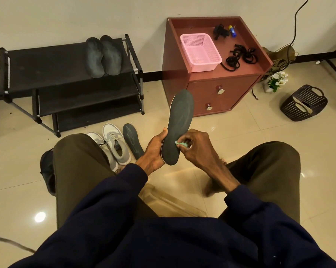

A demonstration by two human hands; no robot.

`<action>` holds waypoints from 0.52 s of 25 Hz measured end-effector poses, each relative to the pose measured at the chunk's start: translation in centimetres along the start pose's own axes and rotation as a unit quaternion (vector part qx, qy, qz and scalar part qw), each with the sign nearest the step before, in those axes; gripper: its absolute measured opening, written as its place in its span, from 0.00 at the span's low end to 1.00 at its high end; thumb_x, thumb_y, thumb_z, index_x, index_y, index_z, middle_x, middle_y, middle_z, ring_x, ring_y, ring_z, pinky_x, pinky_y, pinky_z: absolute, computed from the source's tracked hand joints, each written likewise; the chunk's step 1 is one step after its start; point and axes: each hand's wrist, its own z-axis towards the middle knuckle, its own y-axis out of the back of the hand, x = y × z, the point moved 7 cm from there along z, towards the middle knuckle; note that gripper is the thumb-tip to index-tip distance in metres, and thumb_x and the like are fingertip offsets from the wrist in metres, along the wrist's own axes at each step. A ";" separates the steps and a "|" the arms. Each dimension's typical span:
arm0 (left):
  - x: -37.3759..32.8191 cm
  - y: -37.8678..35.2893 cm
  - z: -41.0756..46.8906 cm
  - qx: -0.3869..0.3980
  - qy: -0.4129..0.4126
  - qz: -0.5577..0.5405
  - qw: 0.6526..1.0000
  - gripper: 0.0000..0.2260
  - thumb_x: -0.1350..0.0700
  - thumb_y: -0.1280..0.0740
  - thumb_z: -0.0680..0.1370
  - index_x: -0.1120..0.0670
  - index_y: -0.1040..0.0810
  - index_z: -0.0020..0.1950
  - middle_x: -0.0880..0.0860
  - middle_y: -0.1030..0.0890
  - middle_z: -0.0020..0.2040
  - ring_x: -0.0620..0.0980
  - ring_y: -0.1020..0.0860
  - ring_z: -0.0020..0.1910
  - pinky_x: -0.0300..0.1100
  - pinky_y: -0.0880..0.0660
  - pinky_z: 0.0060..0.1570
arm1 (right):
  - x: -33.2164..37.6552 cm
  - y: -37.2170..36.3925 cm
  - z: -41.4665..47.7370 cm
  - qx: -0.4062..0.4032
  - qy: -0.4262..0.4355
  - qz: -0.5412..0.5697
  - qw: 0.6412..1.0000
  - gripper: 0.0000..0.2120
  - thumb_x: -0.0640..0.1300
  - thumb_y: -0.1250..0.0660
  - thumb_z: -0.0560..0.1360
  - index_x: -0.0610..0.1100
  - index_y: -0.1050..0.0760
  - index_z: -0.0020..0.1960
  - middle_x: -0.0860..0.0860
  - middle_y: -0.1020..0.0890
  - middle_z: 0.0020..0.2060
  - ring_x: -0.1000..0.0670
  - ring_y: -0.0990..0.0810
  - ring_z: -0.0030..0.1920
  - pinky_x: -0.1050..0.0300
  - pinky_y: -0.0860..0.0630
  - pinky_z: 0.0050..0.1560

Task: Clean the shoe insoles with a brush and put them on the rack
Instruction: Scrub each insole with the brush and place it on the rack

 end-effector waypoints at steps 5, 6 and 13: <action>0.1 -0.4 -0.2 0.038 0.018 -0.045 0.998 0.25 0.42 0.46 0.86 0.60 0.24 0.69 0.61 0.18 0.64 0.59 0.19 0.60 0.54 0.23 0.63 | 1.6 -2.3 -1.0 0.198 -0.001 0.086 0.976 0.04 0.40 0.21 0.70 0.47 0.13 0.43 0.54 0.16 0.39 0.54 0.18 0.39 0.59 0.20 0.40; 0.1 -0.2 -0.1 0.035 0.012 -0.043 0.998 0.25 0.42 0.46 0.86 0.59 0.23 0.68 0.61 0.18 0.63 0.58 0.18 0.58 0.53 0.21 0.60 | 1.2 -2.1 -0.8 0.187 -0.013 0.079 0.979 0.04 0.40 0.20 0.70 0.47 0.13 0.42 0.54 0.16 0.38 0.55 0.18 0.37 0.60 0.21 0.39; -0.2 0.4 0.4 -0.003 -0.012 0.008 1.000 0.19 0.45 0.41 0.85 0.58 0.19 0.60 0.57 0.14 0.54 0.54 0.15 0.48 0.48 0.19 0.51 | -0.4 -0.6 -0.1 -0.005 0.003 0.009 1.000 0.05 0.38 0.22 0.71 0.43 0.14 0.46 0.50 0.17 0.42 0.54 0.21 0.40 0.54 0.20 0.42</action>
